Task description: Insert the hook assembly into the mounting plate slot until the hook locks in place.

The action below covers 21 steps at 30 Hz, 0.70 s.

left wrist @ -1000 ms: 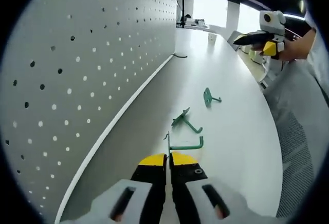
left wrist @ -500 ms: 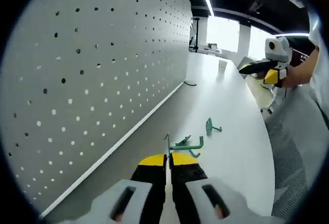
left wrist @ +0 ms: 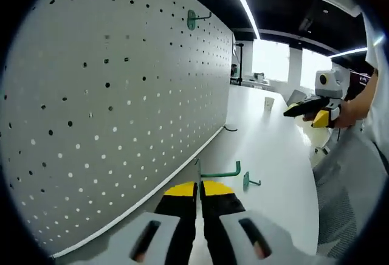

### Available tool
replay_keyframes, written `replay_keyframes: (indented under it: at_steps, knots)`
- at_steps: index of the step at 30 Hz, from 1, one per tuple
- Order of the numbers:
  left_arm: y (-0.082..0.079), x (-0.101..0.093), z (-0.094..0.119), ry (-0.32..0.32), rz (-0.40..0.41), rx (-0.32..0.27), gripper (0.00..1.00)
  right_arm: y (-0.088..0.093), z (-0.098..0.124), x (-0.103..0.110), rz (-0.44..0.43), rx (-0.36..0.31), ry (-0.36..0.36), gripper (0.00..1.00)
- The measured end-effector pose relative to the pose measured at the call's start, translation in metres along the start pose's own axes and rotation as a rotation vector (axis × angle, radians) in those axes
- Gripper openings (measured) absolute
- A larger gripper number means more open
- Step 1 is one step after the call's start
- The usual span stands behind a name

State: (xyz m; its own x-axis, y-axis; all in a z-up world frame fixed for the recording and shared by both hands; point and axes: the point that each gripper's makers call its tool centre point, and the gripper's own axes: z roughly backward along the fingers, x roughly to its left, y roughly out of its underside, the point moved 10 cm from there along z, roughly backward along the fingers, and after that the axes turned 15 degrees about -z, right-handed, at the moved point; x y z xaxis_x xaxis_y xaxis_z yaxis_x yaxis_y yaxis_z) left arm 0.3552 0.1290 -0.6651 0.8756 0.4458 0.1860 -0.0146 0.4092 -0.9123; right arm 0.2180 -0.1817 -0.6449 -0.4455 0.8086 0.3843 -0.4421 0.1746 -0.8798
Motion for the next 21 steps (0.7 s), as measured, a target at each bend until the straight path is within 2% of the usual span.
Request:
replay_keyframes:
  at_steps: [2, 6, 15, 21]
  knots:
    - [-0.002, 0.000, 0.001, 0.002, 0.013, -0.016, 0.01, -0.002, 0.000, 0.001, -0.002, -0.009, -0.002, 0.53]
    - [-0.012, 0.001, 0.007, -0.041, 0.041, -0.064, 0.01, -0.004, 0.000, 0.003, -0.001, -0.019, -0.005, 0.53]
    - [-0.035, -0.008, 0.018, -0.092, 0.054, -0.145, 0.01, -0.010, -0.001, 0.012, 0.008, -0.038, -0.020, 0.53]
    - [-0.043, -0.013, 0.025, -0.117, 0.074, -0.190, 0.01, -0.014, -0.002, 0.015, 0.022, -0.044, -0.028, 0.53]
